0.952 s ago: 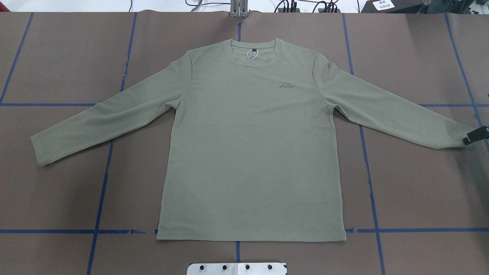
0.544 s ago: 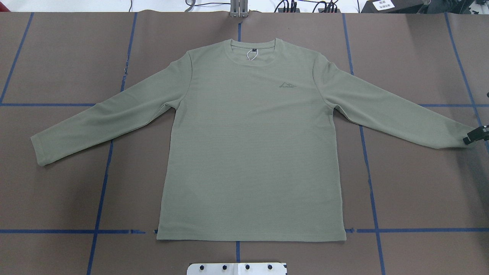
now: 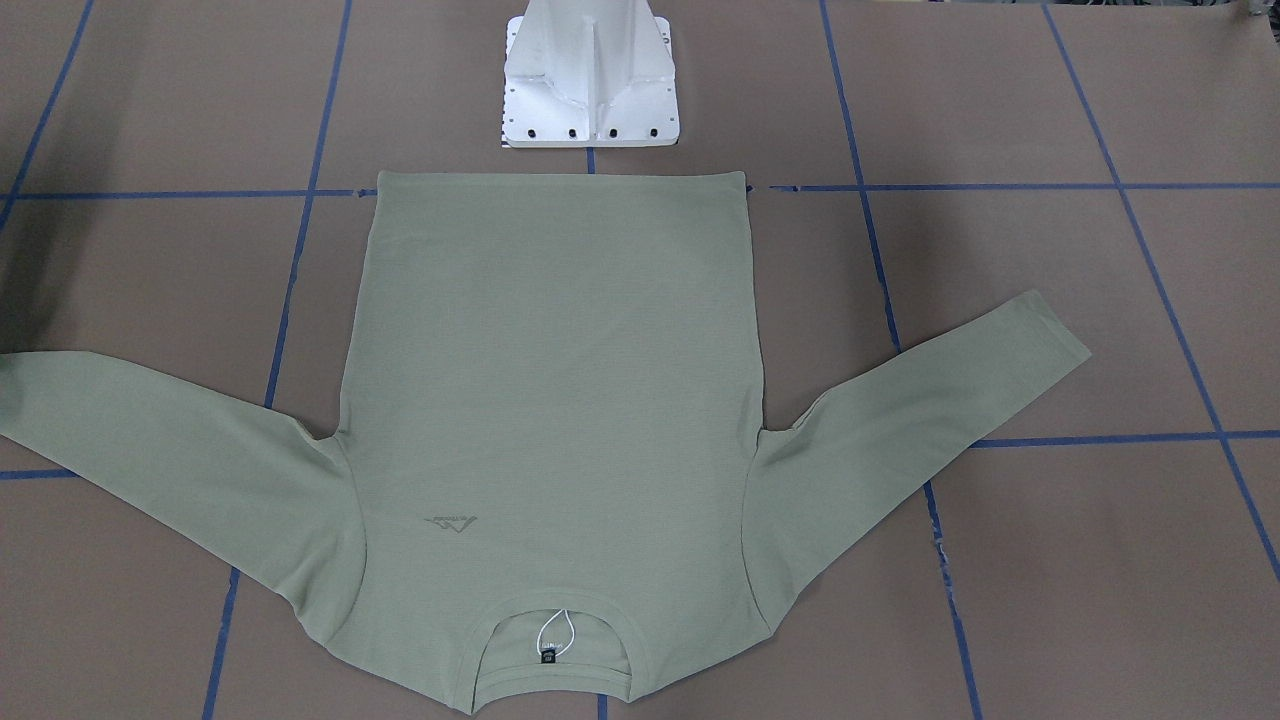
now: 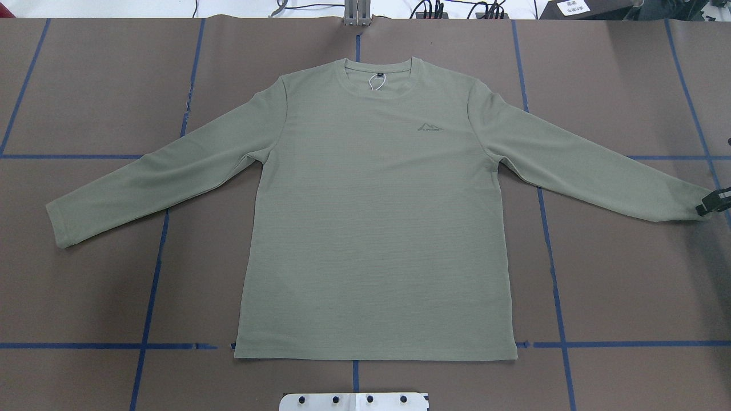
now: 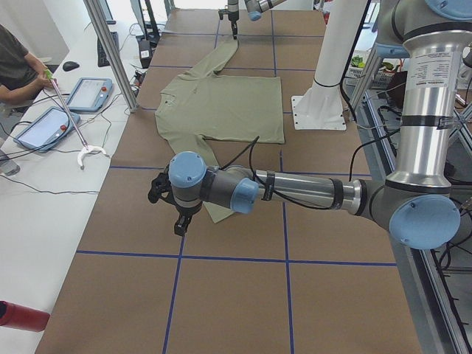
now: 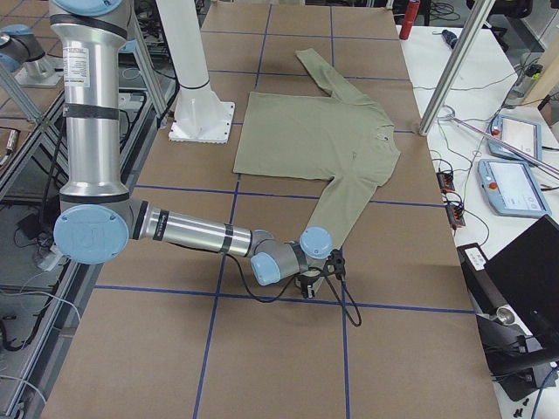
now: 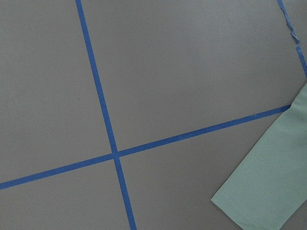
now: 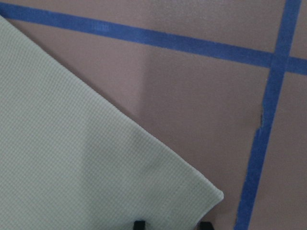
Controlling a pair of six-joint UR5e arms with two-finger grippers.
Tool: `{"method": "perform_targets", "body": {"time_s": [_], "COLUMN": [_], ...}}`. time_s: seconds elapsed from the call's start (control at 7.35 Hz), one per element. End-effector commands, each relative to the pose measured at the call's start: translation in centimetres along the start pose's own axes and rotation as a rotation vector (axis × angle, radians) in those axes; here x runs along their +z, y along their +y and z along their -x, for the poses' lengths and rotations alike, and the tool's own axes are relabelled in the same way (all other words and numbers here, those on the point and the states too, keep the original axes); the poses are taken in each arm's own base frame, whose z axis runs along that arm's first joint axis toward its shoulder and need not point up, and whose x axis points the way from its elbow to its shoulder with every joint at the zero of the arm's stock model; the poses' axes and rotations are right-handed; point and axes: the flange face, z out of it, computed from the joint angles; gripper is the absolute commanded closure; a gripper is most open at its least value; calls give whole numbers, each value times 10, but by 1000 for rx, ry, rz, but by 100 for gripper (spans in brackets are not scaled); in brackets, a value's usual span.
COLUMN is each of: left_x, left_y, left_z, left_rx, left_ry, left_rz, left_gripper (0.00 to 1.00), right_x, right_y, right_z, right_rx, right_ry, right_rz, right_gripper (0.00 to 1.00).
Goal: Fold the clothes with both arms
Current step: 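Close the right gripper on the sleeve cuff nearest it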
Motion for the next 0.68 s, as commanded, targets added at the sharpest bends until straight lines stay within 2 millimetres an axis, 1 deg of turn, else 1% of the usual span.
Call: {"method": "perform_targets", "body": {"time_s": [0.0,0.14,0.54], "left_x": [-1,-3,-4], "left_y": [-1,0,-3], "left_z": [-2,-3,-5], "left_rx": [4,4,6], "left_ry": [0,-1,0], "left_rz": [-3,-6,-10], "left_gripper": [0,0,0], "right_x": [-1,-2,-3], "right_y": [-1,-1,1], "right_z": [2,3,1], "right_rx": [-2,-4,8], "right_ry": [-1,-3,-8], "right_rz": [-3,-5,-3], "right_gripper": [98,100,100]}}
